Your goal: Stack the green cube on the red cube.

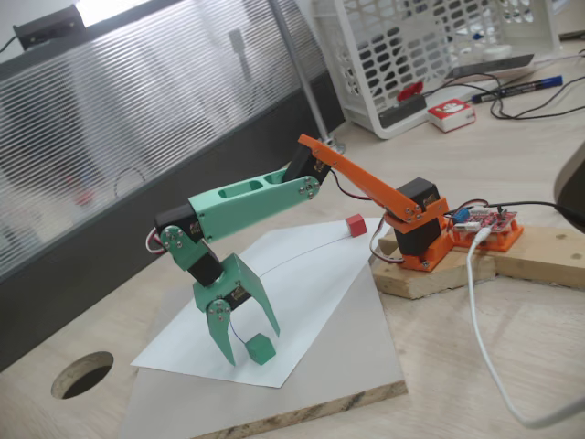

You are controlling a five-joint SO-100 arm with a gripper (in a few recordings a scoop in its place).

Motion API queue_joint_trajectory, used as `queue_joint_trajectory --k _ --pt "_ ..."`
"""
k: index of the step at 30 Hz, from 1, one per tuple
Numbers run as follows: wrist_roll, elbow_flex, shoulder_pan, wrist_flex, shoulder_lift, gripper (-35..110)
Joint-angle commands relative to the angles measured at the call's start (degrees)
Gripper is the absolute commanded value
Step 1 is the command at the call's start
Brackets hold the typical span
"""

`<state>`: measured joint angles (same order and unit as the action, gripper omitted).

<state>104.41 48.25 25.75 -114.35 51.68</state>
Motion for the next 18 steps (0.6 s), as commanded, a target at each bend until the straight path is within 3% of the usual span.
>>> queue_joint_trajectory --k 1,18 --pt "0.00 -0.88 0.35 -1.67 0.79 53" --pt "0.26 -0.18 0.26 -1.67 0.62 53"
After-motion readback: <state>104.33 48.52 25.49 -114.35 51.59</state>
